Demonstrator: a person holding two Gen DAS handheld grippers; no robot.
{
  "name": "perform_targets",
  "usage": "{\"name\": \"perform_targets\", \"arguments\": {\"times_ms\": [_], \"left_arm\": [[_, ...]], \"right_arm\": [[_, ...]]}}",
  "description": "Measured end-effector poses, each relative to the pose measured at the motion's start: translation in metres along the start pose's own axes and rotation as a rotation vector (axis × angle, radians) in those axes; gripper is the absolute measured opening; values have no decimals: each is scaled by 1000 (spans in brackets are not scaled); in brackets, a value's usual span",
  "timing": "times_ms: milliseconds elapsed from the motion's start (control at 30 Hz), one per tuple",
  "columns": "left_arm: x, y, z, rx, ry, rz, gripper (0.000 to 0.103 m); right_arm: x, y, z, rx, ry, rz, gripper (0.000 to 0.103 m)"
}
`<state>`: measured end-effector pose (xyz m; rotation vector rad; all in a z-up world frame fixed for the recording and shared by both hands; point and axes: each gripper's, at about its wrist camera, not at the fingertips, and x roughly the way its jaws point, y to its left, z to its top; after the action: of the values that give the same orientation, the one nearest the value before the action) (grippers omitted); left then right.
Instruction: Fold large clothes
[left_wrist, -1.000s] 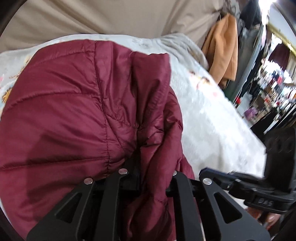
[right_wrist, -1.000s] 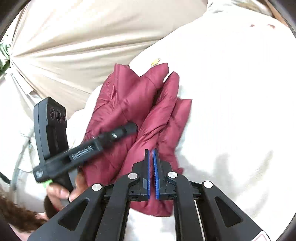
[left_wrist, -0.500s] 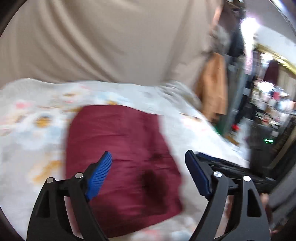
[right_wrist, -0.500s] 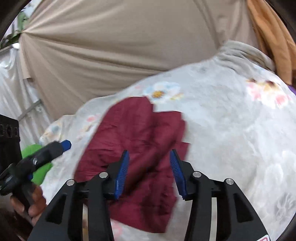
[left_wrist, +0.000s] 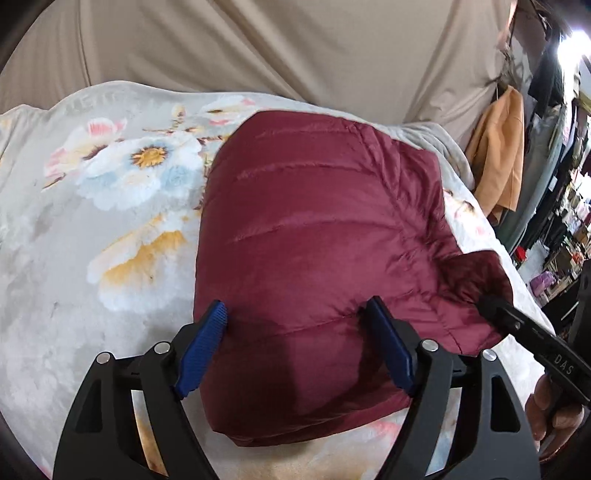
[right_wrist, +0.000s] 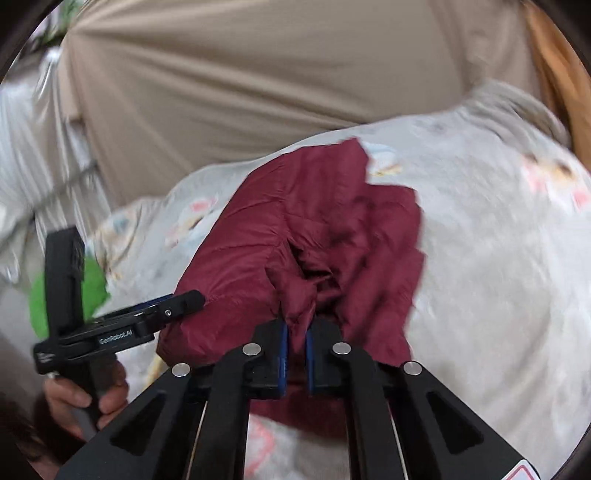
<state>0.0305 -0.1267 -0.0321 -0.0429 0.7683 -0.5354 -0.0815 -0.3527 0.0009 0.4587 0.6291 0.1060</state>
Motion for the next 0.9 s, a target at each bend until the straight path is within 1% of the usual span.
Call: {"name": "perform_targets", "arguments": {"times_ms": [100,167,233,300,333,367,433,467,500,600,700,800,867,900], "left_arm": [[17,-5,-8,40,26,22,78],[23,-12,-13,83,28,55,79],[27,-19,-18,116,21,90,81],[30,-20,-20,125,17,107,81],[30,-20,-19,121,19,109,81],[30,-21,-18,119,21,110,81],[30,-21,-17,115,22,110,81],[29,-22,-17,115,22,110,81],[30,-22,-16,115,22,114,81],[30,-23,-17,116,24,118,81],[30,-23,-16,115,28,119,81],[30,-24,-16,116,30,119,81],[30,-23,-17,117,31,118,81],[30,-23,-17,116,32,117,81]], "right_arm": [[21,-21,-22,67,92,-39,5],[41,-34,-35,123,143,-28,5],[46,-38,-36,151,161,-22,4],[39,-36,-30,153,174,-29,4],[33,-35,-26,151,169,-35,5],[26,-33,-20,152,157,-36,9],[7,-26,-1,133,96,-28,12],[1,-21,11,117,67,-24,17],[-7,-13,26,80,22,-37,18],[-12,5,67,-20,-91,-101,18],[5,10,102,-38,-117,-93,19],[34,10,128,-28,-122,-134,19],[58,6,138,-11,-103,-149,19],[67,3,136,0,-89,-150,17]]}}
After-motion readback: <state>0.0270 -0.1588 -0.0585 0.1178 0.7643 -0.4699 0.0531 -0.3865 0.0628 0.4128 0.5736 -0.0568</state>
